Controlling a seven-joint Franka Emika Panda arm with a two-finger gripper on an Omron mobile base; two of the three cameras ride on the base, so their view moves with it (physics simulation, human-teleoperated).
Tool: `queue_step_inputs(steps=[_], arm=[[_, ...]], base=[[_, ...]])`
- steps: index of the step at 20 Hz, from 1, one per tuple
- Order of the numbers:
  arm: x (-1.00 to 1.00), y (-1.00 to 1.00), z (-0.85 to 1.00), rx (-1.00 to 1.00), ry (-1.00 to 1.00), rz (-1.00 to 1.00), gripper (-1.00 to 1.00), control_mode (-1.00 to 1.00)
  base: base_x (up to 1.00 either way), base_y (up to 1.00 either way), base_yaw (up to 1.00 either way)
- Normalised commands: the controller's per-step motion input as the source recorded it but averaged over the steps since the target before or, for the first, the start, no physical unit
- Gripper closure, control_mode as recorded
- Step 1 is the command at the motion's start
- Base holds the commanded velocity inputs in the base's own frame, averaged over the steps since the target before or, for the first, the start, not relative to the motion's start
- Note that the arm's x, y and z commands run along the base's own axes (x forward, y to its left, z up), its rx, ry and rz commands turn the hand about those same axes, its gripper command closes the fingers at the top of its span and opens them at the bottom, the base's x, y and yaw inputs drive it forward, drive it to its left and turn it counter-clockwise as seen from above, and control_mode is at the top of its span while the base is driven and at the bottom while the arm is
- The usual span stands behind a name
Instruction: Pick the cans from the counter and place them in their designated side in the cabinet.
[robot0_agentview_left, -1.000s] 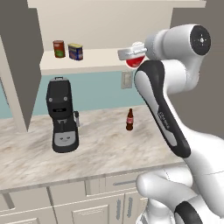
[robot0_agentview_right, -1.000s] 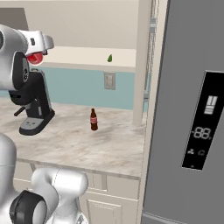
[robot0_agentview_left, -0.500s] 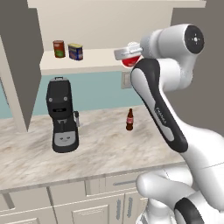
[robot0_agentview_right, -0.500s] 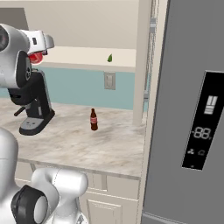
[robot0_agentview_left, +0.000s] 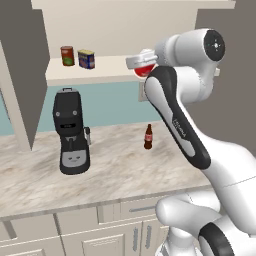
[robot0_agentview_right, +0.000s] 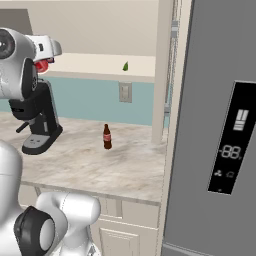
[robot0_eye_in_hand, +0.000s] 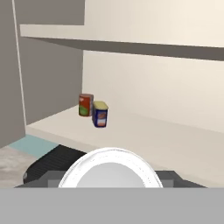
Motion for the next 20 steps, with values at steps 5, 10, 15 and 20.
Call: queue_step_inputs(steps=[5, 10, 15, 20], arm=[[0.2, 0.07, -0.08, 0.0, 0.0, 0.02, 1.0, -1.0], [0.22, 0.1, -0.06, 0.0, 0.0, 0.01, 1.0, -1.0], [0.19, 0.08, -0.03, 0.0, 0.0, 0.01, 1.0, -1.0], [0.21, 0.08, -0.04, 0.0, 0.01, 0.01, 1.0, -1.0]], base=[[0.0, 0.0, 0.0], [0.0, 0.0, 0.0], [0.0, 0.0, 0.0], [0.0, 0.0, 0.0]])
